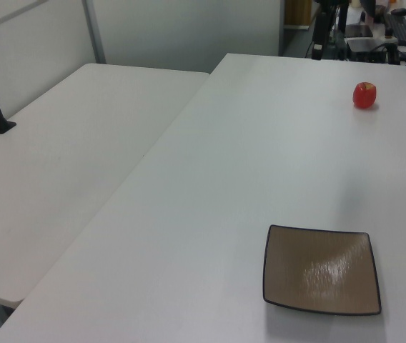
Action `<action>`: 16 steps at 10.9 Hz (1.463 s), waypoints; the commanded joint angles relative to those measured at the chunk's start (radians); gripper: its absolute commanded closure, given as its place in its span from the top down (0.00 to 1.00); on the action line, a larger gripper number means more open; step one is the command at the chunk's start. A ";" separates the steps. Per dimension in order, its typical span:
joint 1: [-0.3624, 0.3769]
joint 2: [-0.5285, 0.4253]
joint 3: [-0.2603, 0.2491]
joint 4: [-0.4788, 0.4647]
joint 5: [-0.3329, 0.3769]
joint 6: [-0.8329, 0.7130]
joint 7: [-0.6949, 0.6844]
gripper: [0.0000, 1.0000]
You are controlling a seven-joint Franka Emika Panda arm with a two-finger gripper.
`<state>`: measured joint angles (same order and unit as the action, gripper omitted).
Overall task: Apples placed on a ceramic plate
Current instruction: 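Move the open gripper from rest toward the red apple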
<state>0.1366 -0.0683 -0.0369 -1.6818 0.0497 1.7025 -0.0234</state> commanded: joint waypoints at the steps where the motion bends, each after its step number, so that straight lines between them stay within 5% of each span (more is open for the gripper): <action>1: 0.023 -0.021 -0.030 -0.015 -0.007 -0.012 -0.015 1.00; 11: -0.021 -0.008 -0.073 0.040 -0.016 -0.067 -0.108 1.00; 16: -0.109 0.033 -0.237 0.087 -0.017 -0.084 -0.350 1.00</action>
<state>0.0502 -0.0727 -0.2034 -1.6140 0.0421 1.6375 -0.2721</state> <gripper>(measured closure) 0.000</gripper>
